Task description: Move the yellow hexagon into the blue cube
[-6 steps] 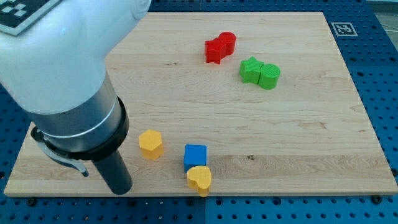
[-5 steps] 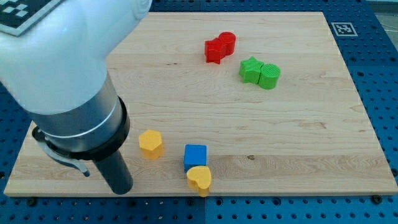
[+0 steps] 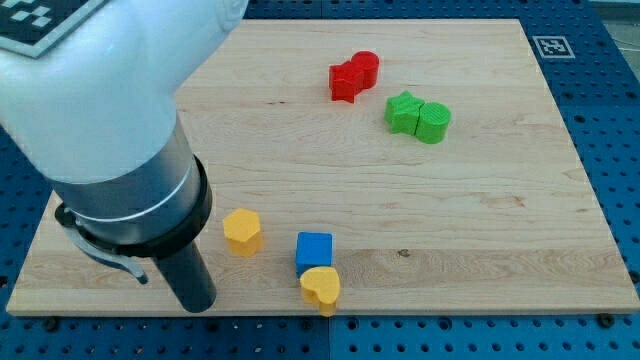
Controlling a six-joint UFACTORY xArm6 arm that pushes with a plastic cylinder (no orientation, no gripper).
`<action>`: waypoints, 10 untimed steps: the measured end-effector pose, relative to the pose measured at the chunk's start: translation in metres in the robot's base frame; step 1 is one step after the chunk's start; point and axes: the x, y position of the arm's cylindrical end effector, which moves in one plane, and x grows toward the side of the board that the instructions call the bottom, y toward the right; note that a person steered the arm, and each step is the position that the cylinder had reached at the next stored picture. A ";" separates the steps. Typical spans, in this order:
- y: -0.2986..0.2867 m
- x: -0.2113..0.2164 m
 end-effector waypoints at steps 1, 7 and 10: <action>-0.003 -0.001; -0.022 -0.054; 0.007 -0.084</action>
